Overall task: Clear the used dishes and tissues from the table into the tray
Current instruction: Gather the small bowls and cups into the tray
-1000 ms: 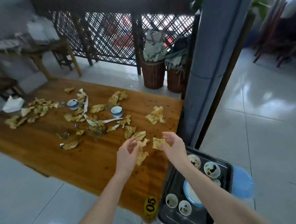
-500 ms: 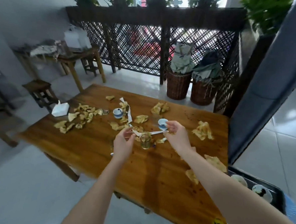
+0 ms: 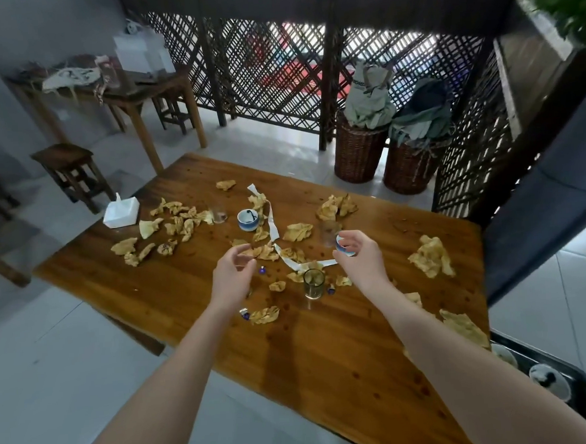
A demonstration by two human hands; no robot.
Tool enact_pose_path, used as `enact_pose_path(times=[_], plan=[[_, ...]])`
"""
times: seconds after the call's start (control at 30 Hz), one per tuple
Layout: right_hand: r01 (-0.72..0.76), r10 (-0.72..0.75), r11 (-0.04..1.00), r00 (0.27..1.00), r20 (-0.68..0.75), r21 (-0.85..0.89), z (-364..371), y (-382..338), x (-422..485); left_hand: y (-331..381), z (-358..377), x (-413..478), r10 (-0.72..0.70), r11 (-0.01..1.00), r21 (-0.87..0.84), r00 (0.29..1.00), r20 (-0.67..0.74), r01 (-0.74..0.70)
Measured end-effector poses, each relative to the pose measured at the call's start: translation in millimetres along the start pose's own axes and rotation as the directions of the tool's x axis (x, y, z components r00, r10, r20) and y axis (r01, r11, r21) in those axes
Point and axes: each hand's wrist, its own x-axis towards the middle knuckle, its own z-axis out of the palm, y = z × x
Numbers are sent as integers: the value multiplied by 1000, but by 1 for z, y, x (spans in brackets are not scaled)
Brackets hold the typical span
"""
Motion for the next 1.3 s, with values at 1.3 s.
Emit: enact_pose_path(times=[1.3], plan=[[-306, 296, 952, 940, -170, -31, 134, 38, 183, -124, 81, 316, -154, 954, 293, 933, 324, 56]])
